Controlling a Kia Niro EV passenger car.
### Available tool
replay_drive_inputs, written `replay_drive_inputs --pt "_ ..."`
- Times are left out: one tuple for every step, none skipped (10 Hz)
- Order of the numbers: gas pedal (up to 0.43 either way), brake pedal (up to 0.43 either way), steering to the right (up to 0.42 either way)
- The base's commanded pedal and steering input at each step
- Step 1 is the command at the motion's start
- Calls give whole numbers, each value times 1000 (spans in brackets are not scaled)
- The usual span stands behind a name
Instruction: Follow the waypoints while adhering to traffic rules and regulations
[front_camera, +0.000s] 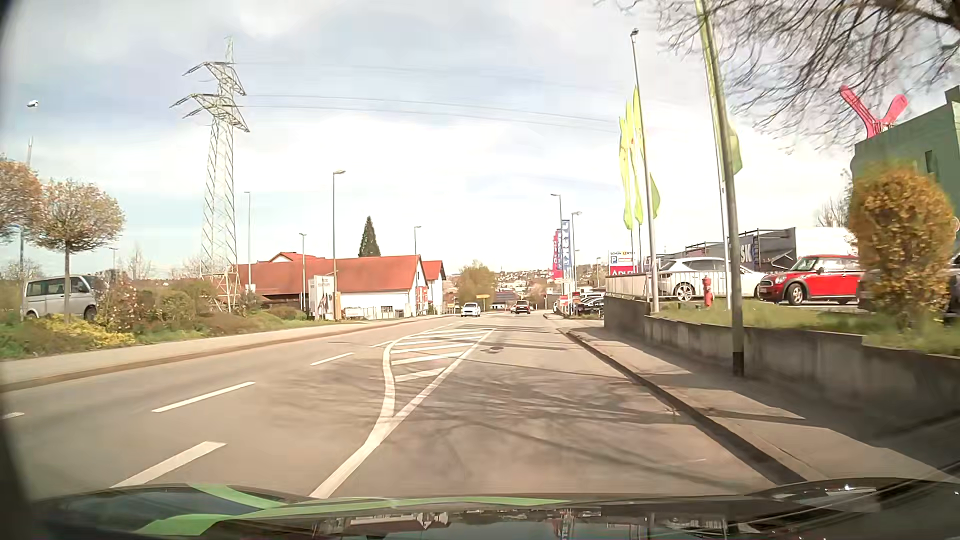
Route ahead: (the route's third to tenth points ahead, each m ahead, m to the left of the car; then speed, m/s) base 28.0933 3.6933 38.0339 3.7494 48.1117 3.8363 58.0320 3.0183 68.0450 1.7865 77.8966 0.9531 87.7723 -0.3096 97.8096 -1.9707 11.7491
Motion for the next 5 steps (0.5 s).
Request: replay_drive_inputs --pt "39 0 -3" --pt "39 0 -3" --pt "39 0 -2" --pt "39 0 -2" --pt "39 0 -2"
